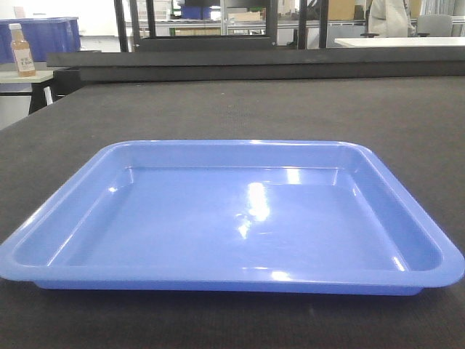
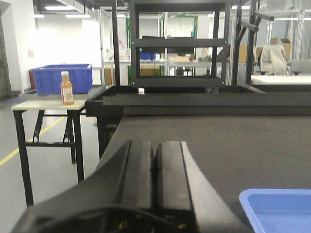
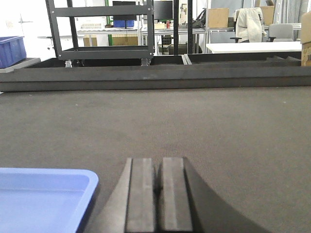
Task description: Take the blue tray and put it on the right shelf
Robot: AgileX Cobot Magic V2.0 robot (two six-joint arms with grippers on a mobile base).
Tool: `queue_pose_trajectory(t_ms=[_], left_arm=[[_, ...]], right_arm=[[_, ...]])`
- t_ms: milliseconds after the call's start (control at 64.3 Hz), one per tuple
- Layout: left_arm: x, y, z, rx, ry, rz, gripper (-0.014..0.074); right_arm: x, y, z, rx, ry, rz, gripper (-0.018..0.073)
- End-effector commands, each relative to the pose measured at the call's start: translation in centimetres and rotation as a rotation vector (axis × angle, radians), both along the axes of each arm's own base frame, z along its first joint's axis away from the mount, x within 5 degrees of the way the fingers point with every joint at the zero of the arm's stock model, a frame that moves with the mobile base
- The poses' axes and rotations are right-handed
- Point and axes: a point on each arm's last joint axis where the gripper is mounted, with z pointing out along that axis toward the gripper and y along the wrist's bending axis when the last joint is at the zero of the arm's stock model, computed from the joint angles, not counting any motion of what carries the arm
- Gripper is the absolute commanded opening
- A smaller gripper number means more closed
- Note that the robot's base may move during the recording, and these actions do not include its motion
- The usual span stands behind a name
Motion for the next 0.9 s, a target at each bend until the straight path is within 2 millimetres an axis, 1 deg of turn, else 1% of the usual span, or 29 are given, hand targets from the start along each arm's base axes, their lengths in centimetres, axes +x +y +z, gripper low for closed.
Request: queue_pose_trajectory(t_ms=[0,62,140,233,326,451,528,668,793,886], left_arm=[[-0.1,0.0,2.9,-0.003,0.019,-0.001,-0.0048],[0.0,0.0,4.4,0.002,0.098,-0.003,-0.0048],[0.6,-0.1,5.3,0.012,0.227,-0.006,-0.0048],[1.9,-0.2,6.1,0.025,0.418,-0.010,-0.0048],[3.5,-0.4,6.1,0.029,0.624,-0.021,-0.0048],[5.6,-0.9,6.0,-0.002,0.797,-0.051,-0.0048],[6.5,-1.3,5.8,-0.042,0.855,-0.079,-0.0048],[8.2,-1.8,5.1,-0.099,0.905,-0.107,-0.0048],[9.9,-2.1,4.6,-0.148,0.920,-0.117,-0.0048],[11.0,-2.4,4.4,-0.179,0.972,-0.132,-0.0041]], right_arm=[[0.1,0.0,3.2,-0.012,-0.005,-0.006,0.0052],[1.1,0.0,4.1,-0.014,0.096,-0.002,0.0052],[2.2,0.0,5.3,-0.015,0.198,0.004,0.0052],[4.3,0.1,6.2,-0.016,0.381,0.012,0.0052],[6.6,0.1,6.4,-0.017,0.575,0.021,0.0052],[8.9,0.1,6.7,-0.018,0.748,0.029,0.0052],[10.2,0.1,6.4,-0.017,0.821,0.032,0.0052],[11.4,0.2,5.4,-0.009,0.905,0.037,0.0052],[12.0,0.4,4.7,0.011,0.965,0.052,0.0052],[12.3,0.4,4.2,0.036,1.021,0.049,0.0052]])
